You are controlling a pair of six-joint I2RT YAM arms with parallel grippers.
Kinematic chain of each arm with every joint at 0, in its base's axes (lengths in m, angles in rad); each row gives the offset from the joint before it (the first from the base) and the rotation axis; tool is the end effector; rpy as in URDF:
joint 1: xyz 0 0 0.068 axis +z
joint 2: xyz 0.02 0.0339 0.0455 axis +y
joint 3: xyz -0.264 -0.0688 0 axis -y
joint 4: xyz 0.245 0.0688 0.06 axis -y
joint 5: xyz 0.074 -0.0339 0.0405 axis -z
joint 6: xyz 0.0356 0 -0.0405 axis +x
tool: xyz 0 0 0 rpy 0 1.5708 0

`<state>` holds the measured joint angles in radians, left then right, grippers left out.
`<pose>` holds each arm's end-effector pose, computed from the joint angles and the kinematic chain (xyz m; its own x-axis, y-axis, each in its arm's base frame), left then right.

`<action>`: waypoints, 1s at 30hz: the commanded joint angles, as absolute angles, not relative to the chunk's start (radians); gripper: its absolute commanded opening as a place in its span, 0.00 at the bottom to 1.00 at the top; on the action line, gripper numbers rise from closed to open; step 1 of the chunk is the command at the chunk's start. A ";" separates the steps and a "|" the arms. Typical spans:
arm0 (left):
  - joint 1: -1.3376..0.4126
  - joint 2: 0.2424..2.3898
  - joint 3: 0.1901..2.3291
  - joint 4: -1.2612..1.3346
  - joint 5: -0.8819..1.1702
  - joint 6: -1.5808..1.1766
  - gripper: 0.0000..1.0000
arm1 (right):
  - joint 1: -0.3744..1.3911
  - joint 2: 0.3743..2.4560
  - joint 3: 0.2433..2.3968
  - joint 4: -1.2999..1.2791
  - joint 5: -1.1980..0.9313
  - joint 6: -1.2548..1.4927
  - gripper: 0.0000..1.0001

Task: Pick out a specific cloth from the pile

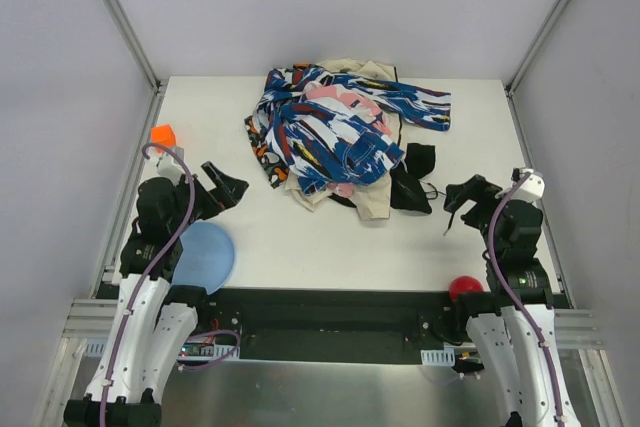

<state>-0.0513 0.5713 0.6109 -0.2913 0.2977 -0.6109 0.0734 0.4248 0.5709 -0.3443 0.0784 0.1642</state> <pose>0.1443 -0.0179 0.2990 -0.3946 -0.5288 -0.7514 0.1299 0.7775 -0.6154 0.1203 0.0061 0.2958 -0.1932 0.1492 -0.9698 0.0355 0.9888 0.1450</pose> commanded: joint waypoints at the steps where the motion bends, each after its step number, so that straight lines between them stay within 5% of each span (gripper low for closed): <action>1: -0.066 0.594 0.673 -0.255 0.379 -0.554 0.99 | 0.067 0.423 0.572 -0.291 0.112 0.137 0.96; 12: -0.672 1.073 1.032 -0.153 0.034 -0.143 0.99 | 0.068 0.693 0.600 -0.201 -0.122 0.092 0.96; 30: -0.762 1.977 1.627 -0.166 0.078 -0.086 0.99 | 0.130 1.445 0.647 0.247 -0.353 0.285 0.98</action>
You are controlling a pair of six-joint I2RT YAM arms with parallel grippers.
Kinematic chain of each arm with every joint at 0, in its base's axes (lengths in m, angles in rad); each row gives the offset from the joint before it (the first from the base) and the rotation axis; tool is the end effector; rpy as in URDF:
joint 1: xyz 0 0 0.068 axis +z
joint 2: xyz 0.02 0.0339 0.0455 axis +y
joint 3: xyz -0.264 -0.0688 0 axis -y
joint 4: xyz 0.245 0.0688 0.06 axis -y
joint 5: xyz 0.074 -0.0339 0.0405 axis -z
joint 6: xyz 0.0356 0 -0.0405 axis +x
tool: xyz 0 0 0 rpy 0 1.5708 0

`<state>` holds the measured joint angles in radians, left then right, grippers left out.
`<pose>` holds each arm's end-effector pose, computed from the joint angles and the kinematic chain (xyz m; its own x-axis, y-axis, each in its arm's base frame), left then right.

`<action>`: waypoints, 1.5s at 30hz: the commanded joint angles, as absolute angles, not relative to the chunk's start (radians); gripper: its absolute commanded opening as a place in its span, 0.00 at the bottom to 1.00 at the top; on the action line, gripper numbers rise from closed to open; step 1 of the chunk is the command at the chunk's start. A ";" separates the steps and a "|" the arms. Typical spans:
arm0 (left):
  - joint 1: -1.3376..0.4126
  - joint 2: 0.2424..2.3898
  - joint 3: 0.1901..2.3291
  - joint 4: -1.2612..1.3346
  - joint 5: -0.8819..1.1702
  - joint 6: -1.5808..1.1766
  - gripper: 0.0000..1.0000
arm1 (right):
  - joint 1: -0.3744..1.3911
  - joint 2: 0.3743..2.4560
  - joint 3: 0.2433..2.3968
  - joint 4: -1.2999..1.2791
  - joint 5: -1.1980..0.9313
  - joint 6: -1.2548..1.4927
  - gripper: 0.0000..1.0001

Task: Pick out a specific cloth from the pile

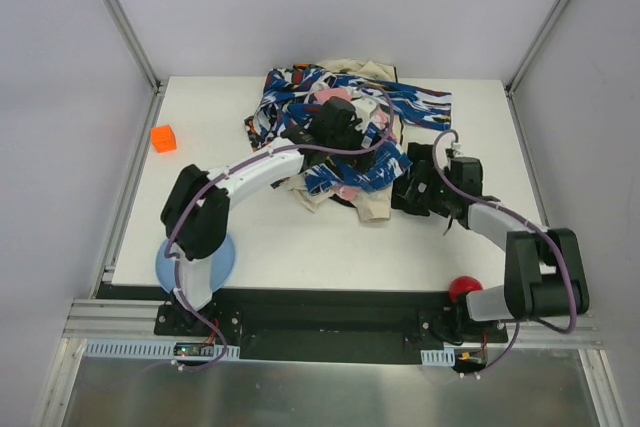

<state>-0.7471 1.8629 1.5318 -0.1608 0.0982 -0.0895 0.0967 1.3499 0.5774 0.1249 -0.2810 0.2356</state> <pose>0.3231 -0.3040 0.2917 -0.4112 0.2596 -0.8738 0.7057 0.6974 -0.1249 0.2636 0.0355 0.1778 -0.6569 0.1616 -0.7364 -0.1641 0.9227 0.3488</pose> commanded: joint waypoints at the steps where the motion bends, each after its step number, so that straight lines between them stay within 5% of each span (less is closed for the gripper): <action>1: -0.762 2.011 1.652 -0.179 0.058 -0.093 0.99 | 0.139 1.477 0.655 0.262 -0.359 0.294 0.97; 4: -0.761 2.121 1.742 -0.224 -0.041 -0.115 0.99 | 0.159 1.543 0.669 0.288 -0.362 0.320 0.76; 12: -0.759 2.301 1.913 -0.359 -0.238 -0.144 0.99 | 0.164 1.484 0.669 0.325 -0.339 0.319 0.01; 26: -0.637 2.332 1.870 -0.414 -0.226 -0.259 0.99 | 0.109 0.878 1.026 -0.141 0.074 0.092 0.01; 45: -0.522 2.243 1.830 -0.459 -0.078 -0.319 0.99 | 0.052 1.124 1.893 -0.472 0.253 -0.186 0.01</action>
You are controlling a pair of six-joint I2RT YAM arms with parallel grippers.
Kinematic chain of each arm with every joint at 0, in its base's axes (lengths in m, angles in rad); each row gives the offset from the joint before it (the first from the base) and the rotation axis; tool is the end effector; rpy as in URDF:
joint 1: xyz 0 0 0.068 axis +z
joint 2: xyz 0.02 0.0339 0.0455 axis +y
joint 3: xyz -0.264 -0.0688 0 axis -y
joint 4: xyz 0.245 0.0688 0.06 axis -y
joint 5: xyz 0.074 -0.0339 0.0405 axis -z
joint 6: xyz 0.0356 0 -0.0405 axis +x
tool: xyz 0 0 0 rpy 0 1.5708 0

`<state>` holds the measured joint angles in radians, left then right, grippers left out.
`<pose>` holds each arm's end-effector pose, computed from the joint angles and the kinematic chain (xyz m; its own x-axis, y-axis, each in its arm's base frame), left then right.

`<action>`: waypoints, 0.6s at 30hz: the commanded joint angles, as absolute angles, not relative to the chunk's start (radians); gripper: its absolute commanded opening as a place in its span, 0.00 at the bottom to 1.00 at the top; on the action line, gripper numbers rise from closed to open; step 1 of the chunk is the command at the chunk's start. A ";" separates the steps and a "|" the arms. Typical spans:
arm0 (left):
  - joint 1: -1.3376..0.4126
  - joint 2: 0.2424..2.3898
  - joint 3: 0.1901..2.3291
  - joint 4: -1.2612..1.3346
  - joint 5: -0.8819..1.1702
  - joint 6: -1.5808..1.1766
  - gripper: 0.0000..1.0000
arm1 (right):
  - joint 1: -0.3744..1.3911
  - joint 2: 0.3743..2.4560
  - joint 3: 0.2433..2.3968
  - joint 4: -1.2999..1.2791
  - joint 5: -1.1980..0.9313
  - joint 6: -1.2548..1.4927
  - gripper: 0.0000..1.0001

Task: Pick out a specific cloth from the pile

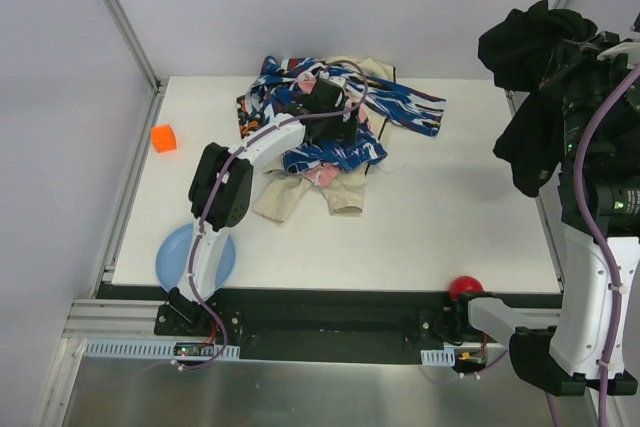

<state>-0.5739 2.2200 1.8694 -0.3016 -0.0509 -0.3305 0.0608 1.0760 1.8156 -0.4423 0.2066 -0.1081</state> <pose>0.4355 -0.2794 0.2295 -0.6471 0.0324 -0.7618 0.3153 0.9210 -0.2287 0.1394 0.0012 0.5872 0.2760 -0.0890 -0.9570 0.1671 0.9850 -0.0434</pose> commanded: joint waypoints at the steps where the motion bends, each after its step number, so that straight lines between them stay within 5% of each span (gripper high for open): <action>1: -0.522 2.224 1.832 -0.460 -0.071 -0.313 0.99 | 0.051 1.132 1.897 -0.474 0.259 -0.195 0.01; 11: -0.525 1.849 1.734 -0.462 0.034 -0.262 0.99 | 0.028 1.129 1.769 -0.468 0.393 -0.232 0.01; 18: -0.557 1.571 1.551 -0.462 0.080 -0.278 0.99 | 0.003 1.097 1.490 -0.405 0.402 -0.196 0.01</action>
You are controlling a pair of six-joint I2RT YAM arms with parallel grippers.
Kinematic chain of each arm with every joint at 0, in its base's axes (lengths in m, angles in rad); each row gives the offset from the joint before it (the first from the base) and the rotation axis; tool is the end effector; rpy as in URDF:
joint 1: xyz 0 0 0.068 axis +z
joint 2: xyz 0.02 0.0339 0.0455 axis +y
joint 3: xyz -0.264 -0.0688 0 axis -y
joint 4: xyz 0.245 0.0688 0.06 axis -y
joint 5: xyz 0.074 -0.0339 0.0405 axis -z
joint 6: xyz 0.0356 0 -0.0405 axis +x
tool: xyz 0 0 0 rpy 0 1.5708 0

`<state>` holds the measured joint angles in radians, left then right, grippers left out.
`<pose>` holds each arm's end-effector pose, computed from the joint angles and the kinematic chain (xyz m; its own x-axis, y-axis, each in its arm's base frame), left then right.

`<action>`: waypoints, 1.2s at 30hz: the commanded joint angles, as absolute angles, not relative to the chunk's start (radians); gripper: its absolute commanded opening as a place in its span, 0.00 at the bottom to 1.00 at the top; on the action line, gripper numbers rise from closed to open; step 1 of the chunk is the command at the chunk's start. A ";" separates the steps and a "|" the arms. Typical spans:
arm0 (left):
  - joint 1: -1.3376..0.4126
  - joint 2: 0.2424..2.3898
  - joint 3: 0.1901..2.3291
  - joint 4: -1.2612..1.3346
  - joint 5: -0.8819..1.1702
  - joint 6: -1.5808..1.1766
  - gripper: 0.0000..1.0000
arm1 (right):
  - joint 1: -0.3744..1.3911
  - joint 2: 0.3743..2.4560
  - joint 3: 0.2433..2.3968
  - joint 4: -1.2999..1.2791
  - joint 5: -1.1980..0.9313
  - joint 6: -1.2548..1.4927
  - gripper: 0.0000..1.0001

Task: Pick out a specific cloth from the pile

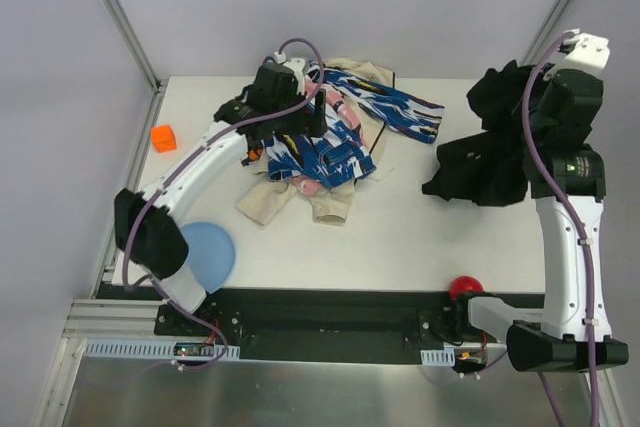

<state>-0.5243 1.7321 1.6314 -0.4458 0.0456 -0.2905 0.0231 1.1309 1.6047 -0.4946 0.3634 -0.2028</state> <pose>0.3505 -0.2045 0.3522 -0.5839 0.0072 -0.8118 0.3826 0.8844 -0.2674 0.2057 -0.0079 0.5153 -0.0876 -0.1903 -0.9778 0.3227 0.9232 -0.2086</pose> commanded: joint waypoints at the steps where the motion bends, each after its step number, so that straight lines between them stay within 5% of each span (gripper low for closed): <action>1: -0.563 1.533 1.513 -0.460 0.071 -0.282 0.99 | 0.005 1.095 1.441 -0.391 0.390 -0.181 0.01; 10: -0.578 1.149 1.099 -0.408 -0.121 -0.415 0.99 | -0.119 1.293 0.953 -0.308 0.163 0.201 0.01; 18: -0.577 0.781 0.757 -0.408 -0.294 -0.537 0.99 | -0.181 1.486 0.905 -0.307 -0.023 0.219 0.02; 21: -0.577 0.692 0.703 -0.408 -0.308 -0.546 0.99 | -0.181 1.421 0.957 -0.398 0.033 0.192 0.24; 22: -0.577 0.668 0.689 -0.408 -0.314 -0.543 0.99 | -0.181 1.383 0.971 -0.425 0.060 0.183 0.44; 23: -0.578 0.652 0.678 -0.408 -0.331 -0.537 0.99 | -0.181 1.338 0.979 -0.443 0.072 0.166 0.94; 36: -0.577 0.575 0.669 -0.445 -0.413 -0.563 0.99 | -0.181 0.850 1.086 -0.701 0.187 0.118 0.96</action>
<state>-0.5812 0.5850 0.6704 -0.4328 -0.3363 -0.5301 -0.1829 0.9817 1.1007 -0.6163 0.1608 0.1360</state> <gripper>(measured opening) 0.990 0.955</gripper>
